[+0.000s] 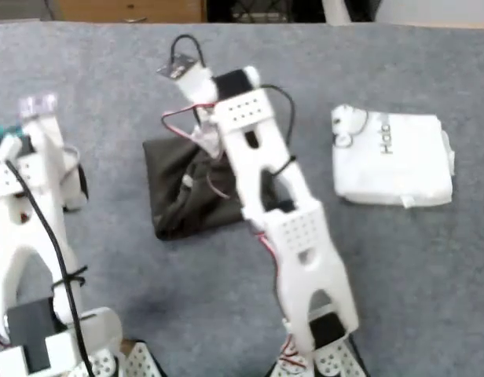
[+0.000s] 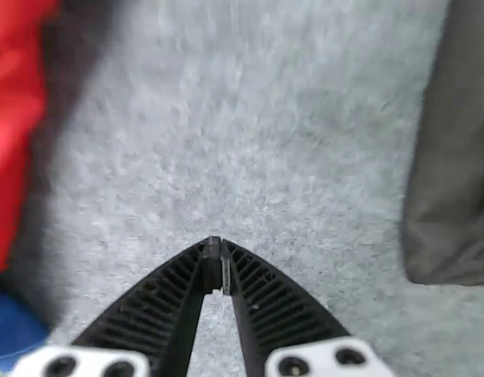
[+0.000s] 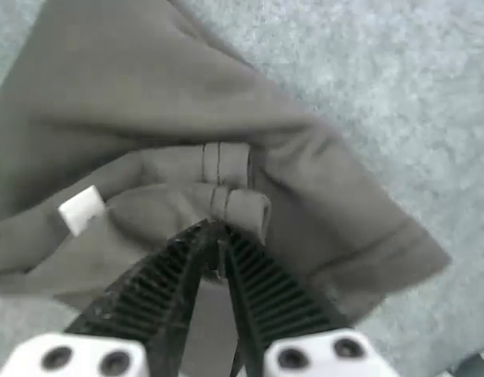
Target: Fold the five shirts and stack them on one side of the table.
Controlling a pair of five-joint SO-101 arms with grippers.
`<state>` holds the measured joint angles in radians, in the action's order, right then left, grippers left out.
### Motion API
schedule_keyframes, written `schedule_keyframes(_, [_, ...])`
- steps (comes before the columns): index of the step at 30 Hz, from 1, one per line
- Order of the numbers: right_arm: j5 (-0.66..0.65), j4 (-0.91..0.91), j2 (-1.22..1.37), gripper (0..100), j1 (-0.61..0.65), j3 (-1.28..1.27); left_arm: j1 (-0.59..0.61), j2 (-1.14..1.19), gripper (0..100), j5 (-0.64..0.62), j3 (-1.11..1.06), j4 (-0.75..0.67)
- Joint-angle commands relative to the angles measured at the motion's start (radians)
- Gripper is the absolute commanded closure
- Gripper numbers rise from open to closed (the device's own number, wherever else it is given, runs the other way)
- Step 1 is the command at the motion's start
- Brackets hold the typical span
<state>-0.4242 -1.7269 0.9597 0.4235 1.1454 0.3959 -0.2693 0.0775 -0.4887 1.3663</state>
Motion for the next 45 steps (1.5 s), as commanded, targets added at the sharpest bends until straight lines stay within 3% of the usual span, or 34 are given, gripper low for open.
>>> schedule_keyframes(1, [0.009,-0.02,0.054,98.4,0.017,0.15,0.004,-0.049,97,-0.012,-0.137,-0.089])
schedule_keyframes(15, [0.032,-0.018,0.042,98.4,0.083,0.262,0.005,-0.074,97,-0.02,-0.288,-0.115])
schedule_keyframes(22, [0.035,-0.018,0.176,98.4,0.04,0.272,-0.131,-0.089,97,-0.107,-0.429,-0.29])
schedule_keyframes(31, [0.038,-0.04,0.16,98.4,-0.032,0.255,-0.183,-0.081,97,-0.112,-0.437,-0.319])
schedule_keyframes(37, [0.035,-0.04,0.013,98.5,-0.031,0.045,-0.182,-0.08,97,-0.109,-0.493,-0.4])
schedule_keyframes(45, [0.032,-0.04,-0.295,98.5,-0.084,-0.539,-0.188,-0.081,97,-0.11,-0.536,-0.454])
